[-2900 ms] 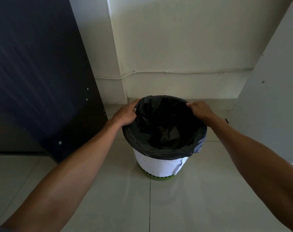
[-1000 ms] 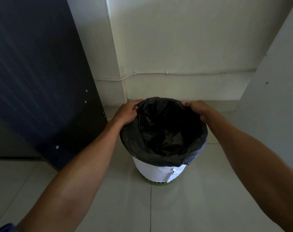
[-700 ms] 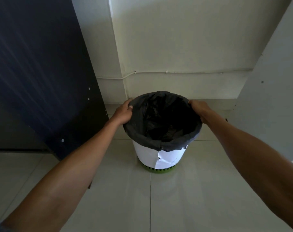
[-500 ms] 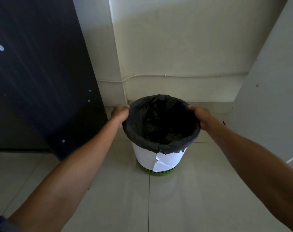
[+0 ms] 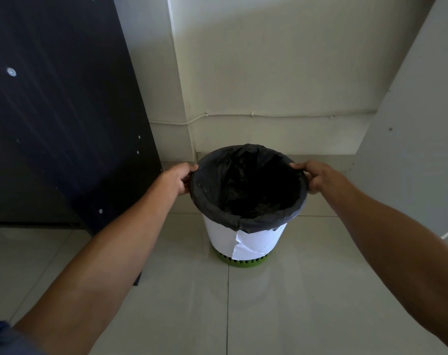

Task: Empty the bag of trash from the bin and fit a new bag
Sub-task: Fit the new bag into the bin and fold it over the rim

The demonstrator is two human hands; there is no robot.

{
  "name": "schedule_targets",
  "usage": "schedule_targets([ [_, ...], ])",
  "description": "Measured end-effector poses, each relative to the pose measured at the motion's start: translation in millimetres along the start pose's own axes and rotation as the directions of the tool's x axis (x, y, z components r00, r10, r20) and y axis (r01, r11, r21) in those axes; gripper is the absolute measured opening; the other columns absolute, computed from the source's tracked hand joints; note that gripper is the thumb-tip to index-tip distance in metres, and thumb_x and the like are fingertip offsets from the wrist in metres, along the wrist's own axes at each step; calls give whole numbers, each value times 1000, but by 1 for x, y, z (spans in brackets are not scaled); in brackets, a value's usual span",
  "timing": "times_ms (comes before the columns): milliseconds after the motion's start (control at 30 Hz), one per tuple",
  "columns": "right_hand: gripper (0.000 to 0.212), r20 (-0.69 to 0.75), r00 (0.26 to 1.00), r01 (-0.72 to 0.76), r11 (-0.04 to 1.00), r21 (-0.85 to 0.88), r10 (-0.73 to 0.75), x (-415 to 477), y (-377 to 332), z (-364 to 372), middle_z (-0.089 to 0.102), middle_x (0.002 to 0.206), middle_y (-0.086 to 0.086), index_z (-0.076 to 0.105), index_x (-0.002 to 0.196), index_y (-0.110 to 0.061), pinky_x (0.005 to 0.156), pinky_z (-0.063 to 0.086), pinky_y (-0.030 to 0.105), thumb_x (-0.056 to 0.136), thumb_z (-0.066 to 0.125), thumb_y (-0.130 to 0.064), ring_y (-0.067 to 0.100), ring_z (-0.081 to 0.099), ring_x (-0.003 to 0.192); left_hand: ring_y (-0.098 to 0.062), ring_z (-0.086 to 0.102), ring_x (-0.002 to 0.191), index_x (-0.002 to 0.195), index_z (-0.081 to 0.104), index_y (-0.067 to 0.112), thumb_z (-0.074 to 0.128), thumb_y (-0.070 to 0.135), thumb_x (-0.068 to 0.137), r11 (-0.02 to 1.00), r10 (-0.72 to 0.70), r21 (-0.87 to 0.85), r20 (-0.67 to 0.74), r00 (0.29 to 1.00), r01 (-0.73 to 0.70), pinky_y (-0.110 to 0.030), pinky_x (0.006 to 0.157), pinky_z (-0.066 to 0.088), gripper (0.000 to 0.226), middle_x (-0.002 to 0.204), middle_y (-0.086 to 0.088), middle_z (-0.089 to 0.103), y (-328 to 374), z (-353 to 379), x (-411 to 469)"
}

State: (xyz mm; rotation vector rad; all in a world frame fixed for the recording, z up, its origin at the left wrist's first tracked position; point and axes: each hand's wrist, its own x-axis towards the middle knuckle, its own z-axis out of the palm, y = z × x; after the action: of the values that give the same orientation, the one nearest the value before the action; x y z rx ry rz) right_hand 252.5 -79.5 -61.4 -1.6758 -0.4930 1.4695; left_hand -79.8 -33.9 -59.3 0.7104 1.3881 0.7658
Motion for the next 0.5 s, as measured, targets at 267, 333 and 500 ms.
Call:
schedule_targets([
  [267, 14, 25, 999, 47, 998, -34, -47, 9, -1, -3, 69, 54, 7, 62, 82, -4, 96, 48, 34, 94, 61, -12, 18, 66, 43, -21, 62, 88, 101, 61, 6, 54, 15, 99, 999, 19, 33, 88, 996, -22, -33, 75, 52, 12, 96, -10, 64, -1, -8, -2],
  [333, 17, 37, 997, 69, 997, -31, -68, 2, 0, 0, 68, 52, 6, 60, 82, -5, 90, 49, 37, 96, 58, -15, 17, 65, 41, -23, 60, 92, 109, 61, 6, 54, 14, 98, 999, -4, 34, 113, 994, 0, -33, 75, 52, 16, 99, -10, 62, -1, -12, -3],
  [500, 15, 33, 992, 126, 989, -72, -124, 0, 1, 6, 72, 87, 8, 62, 88, -2, 89, 46, 36, 97, 55, -12, 21, 67, 65, -22, 60, 80, 91, 58, 5, 53, 2, 91, 1000, 18, -2, 66, 998, -18, -31, 73, 51, 6, 89, -11, 59, 7, -8, -2],
])
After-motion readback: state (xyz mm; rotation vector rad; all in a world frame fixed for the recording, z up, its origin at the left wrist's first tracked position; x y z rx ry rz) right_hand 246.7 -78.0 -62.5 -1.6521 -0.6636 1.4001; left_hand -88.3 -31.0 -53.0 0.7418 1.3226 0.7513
